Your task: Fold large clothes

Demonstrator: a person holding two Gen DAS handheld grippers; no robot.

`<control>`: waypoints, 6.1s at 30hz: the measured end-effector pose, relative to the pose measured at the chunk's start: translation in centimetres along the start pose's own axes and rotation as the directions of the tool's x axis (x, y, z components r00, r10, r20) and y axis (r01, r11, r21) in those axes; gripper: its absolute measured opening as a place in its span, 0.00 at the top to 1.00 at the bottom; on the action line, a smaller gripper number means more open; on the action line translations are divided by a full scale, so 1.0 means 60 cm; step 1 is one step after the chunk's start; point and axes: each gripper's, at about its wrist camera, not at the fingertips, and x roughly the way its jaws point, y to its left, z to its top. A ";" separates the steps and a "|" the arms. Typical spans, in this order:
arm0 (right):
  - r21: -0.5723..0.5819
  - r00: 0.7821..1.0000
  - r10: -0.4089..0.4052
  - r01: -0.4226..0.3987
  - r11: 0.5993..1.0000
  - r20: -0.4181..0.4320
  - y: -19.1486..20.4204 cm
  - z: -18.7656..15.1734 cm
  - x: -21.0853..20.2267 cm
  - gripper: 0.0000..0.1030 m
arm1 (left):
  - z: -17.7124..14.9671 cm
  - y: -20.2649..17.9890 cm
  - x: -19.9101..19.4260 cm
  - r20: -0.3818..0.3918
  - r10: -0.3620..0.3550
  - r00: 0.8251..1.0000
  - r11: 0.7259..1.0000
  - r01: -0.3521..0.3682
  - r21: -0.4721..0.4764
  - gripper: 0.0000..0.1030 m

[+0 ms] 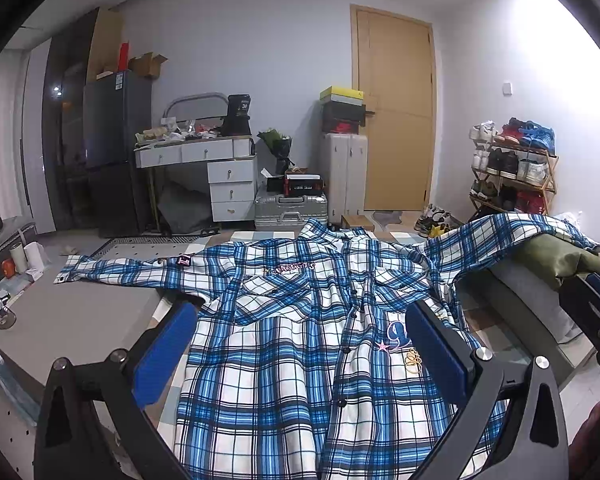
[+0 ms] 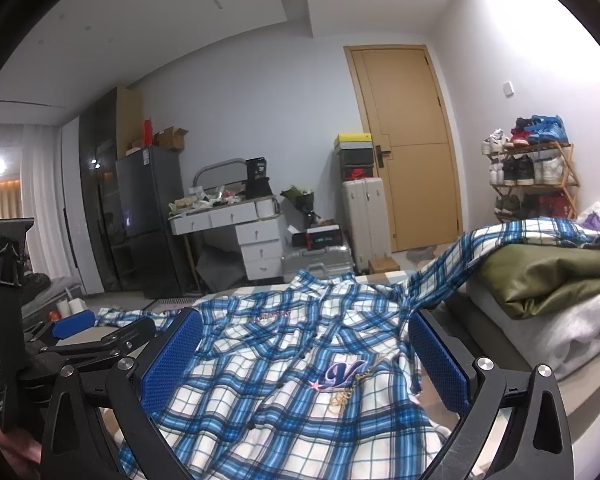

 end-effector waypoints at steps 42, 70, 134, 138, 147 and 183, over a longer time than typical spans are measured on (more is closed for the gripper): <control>0.231 0.820 -0.508 0.565 0.792 -0.264 -0.594 0.249 0.207 0.94 | 0.000 0.024 0.148 -0.159 -0.081 0.984 0.996 0.084 0.012 0.01; 0.155 0.645 0.264 -0.222 0.963 -0.717 0.263 -0.189 0.828 0.91 | -0.053 0.257 0.081 -0.168 0.174 0.970 0.971 -0.198 -0.135 0.01; 0.341 0.863 0.324 -0.192 0.920 -0.387 -0.046 -0.171 0.357 0.09 | 0.014 0.826 0.379 -0.665 0.242 0.707 0.466 -0.686 -0.559 0.10; 0.338 0.863 0.329 -0.200 0.920 -0.384 -0.040 -0.179 0.355 0.09 | 0.022 0.806 0.402 -0.722 0.353 0.595 0.454 -0.784 -0.424 0.33; 0.323 0.870 0.323 -0.205 0.924 -0.372 -0.050 -0.174 0.338 0.09 | 0.046 0.788 0.423 -0.690 0.430 0.582 0.470 -0.797 -0.380 0.93; 0.394 0.824 0.400 -0.239 0.887 -0.402 -0.046 -0.194 0.327 0.09 | -0.077 0.890 0.369 -0.455 0.004 0.890 0.350 -0.428 -0.833 0.16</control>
